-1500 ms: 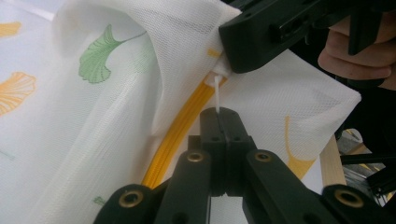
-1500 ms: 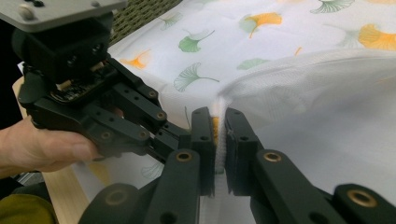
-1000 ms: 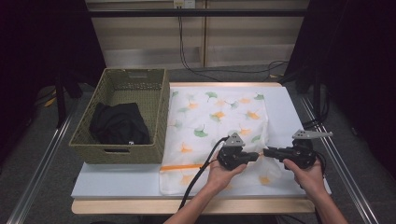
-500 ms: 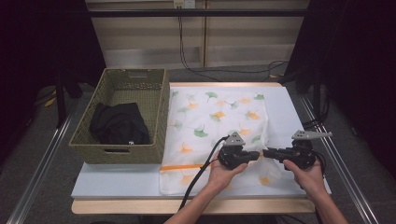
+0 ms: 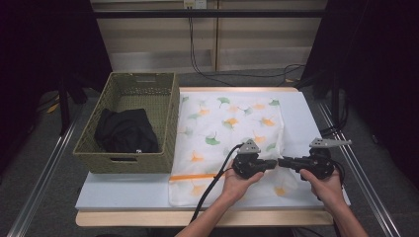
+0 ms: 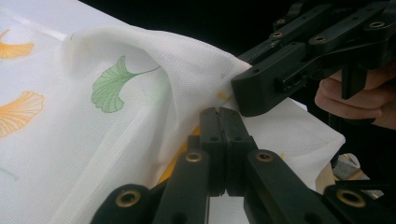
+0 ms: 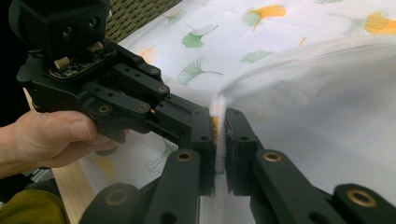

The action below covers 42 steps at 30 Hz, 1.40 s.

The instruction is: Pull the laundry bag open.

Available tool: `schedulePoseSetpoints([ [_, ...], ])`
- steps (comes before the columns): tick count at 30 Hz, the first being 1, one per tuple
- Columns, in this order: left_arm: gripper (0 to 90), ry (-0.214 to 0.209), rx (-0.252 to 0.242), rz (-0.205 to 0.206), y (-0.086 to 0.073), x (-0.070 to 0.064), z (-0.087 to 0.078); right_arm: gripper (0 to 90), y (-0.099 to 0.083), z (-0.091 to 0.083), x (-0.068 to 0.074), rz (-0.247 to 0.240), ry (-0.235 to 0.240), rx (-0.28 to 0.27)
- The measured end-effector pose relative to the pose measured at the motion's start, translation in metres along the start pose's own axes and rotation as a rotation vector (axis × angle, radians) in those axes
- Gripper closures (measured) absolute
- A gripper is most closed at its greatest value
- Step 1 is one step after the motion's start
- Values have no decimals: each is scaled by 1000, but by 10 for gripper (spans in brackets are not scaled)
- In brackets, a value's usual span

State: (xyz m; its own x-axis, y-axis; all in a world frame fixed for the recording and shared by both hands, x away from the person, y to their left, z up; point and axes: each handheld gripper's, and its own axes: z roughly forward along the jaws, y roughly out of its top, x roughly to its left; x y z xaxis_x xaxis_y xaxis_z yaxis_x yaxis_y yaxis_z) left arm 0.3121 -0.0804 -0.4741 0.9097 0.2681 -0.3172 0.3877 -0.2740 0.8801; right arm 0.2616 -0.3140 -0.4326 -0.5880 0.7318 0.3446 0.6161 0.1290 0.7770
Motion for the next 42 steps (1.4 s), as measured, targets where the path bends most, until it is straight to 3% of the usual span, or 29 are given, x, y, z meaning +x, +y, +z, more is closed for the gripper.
schedulePoseSetpoints([
  [2, 898, -9, -7, -14, 0, 0, 0, 837, 0, 0, -1, -7, 6, 0],
  [5, 899, -14, 7, 0, 0, 0, -1, 816, -1, 0, -2, 1, 5, -1],
  [6, 899, -12, 27, 25, 0, 1, -3, 786, -1, 0, -3, 0, 7, -2],
  [7, 899, -17, 25, 16, -1, -1, -2, 736, -1, 0, -4, 11, 22, -3],
  [11, 899, -24, 20, 26, -1, -3, -1, 667, 0, -1, -5, 31, 8, 2],
  [14, 900, -27, 15, 18, -1, -4, -1, 746, 0, 0, -6, 37, 22, 18],
  [15, 900, -21, 19, 12, -1, -3, -2, 823, -1, 0, -5, 36, 17, 14],
  [17, 900, -23, 4, -1, -1, -2, -2, 838, -1, -1, -6, 46, 24, 0],
  [26, 900, 2, 11, -7, -1, -3, -4, 847, -4, -1, -5, 43, -2, -4],
  [34, 900, -8, 22, -9, 0, -2, -4, 850, -2, -1, -1, 27, -22, 0],
  [35, 900, -7, 16, 4, 0, -4, -6, 851, -1, -4, -2, 19, -17, -1],
  [42, 900, 1, 20, -13, 0, -5, -5, 852, -1, -4, -1, 15, -24, -3],
])
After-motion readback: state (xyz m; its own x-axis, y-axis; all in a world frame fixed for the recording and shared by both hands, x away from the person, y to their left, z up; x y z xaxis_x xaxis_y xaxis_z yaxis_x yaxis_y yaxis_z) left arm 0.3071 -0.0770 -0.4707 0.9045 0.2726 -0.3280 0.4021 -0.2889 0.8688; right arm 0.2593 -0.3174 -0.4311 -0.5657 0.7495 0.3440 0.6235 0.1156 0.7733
